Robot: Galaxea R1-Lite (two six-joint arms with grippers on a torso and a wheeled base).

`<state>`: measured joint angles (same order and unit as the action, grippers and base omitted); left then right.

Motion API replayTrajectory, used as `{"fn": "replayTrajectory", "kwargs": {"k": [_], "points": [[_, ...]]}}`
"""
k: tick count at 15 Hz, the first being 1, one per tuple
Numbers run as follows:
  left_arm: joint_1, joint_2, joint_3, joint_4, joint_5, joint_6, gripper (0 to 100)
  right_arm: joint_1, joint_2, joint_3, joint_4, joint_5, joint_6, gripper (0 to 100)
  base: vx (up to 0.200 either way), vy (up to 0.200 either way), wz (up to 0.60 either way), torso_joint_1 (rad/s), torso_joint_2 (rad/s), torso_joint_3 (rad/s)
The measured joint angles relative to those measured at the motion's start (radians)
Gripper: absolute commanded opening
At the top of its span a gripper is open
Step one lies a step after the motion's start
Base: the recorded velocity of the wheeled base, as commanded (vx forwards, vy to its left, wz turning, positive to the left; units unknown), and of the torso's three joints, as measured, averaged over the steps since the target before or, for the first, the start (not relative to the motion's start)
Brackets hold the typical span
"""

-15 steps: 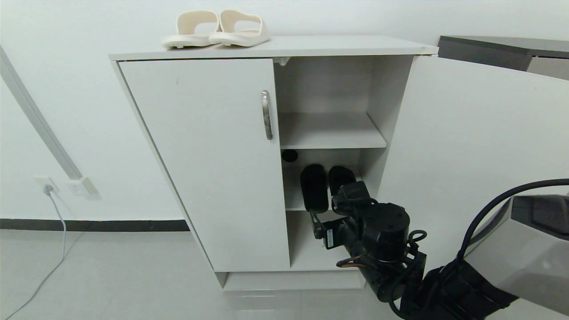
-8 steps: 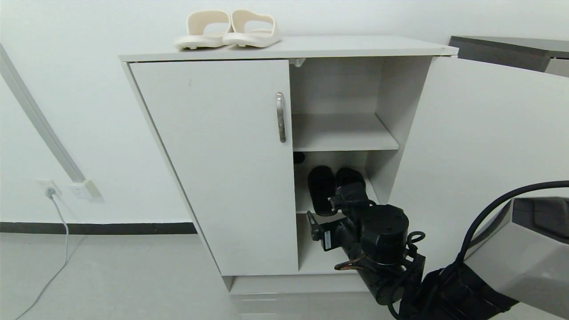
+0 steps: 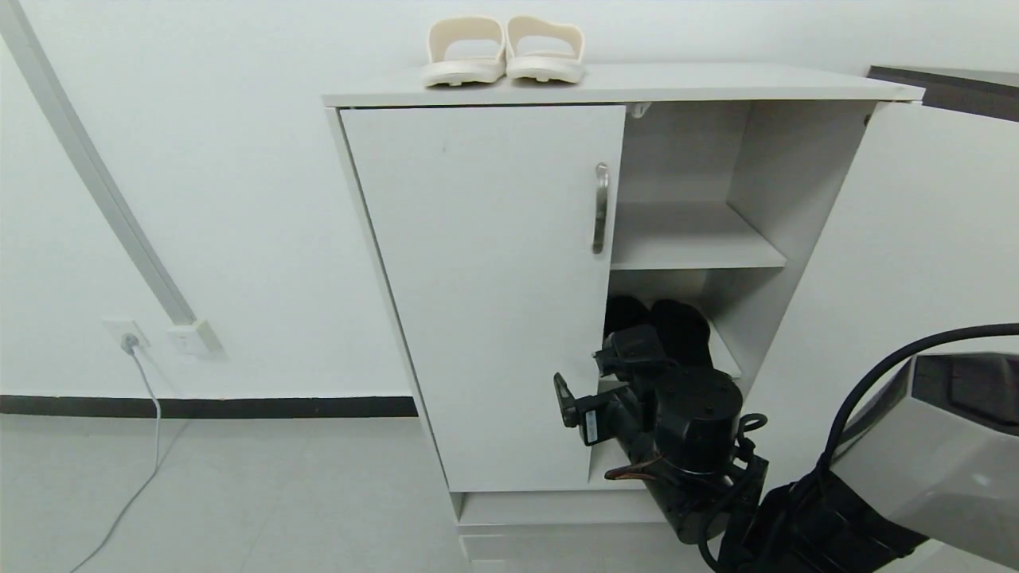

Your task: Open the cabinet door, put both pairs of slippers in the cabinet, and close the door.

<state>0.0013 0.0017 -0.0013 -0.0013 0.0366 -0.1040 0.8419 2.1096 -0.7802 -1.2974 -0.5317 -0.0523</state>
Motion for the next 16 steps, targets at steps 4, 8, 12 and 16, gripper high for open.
{"fn": "replayTrajectory", "kwargs": {"k": [4, 8, 12, 16], "points": [[0.0, 0.0, 0.0, 0.0, 0.0, 0.0, 0, 0.0, 0.0, 0.007, -0.017, 0.001, -0.001, 100, 0.0, 0.2, 0.0, 0.005, 0.0, 0.005], [0.0, 0.0, 0.001, 0.0, 0.001, 0.0, 0, -0.002, 0.0, 0.016, -0.023, 0.004, -0.001, 100, 0.0, 0.1, 0.0, 0.001, 0.0, 0.0], [0.0, 0.0, 0.001, 0.0, 0.001, 0.0, 0, -0.004, 0.001, 0.031, -0.035, 0.011, -0.001, 100, 0.0, 0.0, 0.0, 0.0, 0.0, 0.0], [0.0, 0.0, 0.0, 0.0, 0.001, 0.001, 0, -0.007, 0.003, 0.04, -0.047, 0.049, 0.0, 100, 0.0, 0.0, 0.0, 0.0, 0.0, 0.0]]}}
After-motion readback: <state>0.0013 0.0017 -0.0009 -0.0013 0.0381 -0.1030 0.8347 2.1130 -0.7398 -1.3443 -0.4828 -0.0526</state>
